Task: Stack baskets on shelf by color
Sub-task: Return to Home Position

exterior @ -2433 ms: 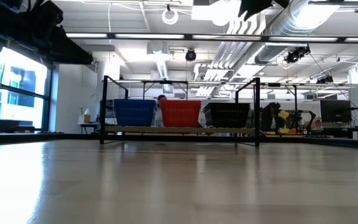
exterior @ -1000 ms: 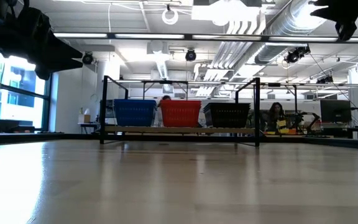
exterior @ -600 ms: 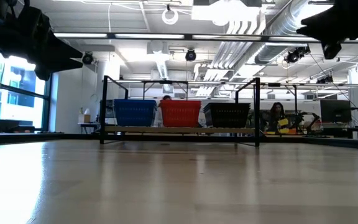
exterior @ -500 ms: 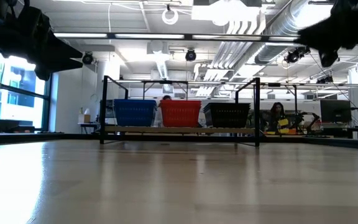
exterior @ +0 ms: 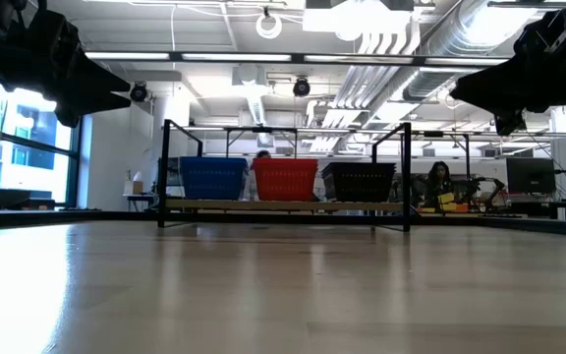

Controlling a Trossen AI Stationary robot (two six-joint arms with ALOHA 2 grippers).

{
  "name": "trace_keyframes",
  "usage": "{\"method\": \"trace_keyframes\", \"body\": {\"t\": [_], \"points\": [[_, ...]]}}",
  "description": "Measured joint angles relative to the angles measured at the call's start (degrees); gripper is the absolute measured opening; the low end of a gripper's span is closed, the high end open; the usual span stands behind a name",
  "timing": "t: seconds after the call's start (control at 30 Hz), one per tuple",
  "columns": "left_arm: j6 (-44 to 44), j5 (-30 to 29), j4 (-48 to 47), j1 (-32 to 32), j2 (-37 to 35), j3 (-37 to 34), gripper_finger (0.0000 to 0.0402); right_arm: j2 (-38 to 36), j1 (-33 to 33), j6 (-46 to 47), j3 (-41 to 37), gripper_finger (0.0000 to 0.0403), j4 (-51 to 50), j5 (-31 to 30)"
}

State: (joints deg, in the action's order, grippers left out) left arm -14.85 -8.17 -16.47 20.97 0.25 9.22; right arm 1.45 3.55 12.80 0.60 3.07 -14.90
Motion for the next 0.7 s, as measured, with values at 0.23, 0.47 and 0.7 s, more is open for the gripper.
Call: {"method": "trace_keyframes", "body": {"t": [0.23, 0.47, 0.7], "points": [[0.00, 0.04, 0.00, 0.00, 0.00, 0.01, 0.0188, 0.73, -0.11, 0.15, 0.00, 0.0089, -0.05, 0.00], [0.00, 0.05, 0.00, 0.00, 0.00, 0.01, 0.0188, 0.73, -0.11, 0.15, 0.00, 0.0089, -0.11, 0.11], [0.00, 0.05, 0.00, 0.00, 0.00, 0.01, 0.0188, 0.73, -0.11, 0.15, 0.00, 0.0089, -0.13, 0.11]]}}
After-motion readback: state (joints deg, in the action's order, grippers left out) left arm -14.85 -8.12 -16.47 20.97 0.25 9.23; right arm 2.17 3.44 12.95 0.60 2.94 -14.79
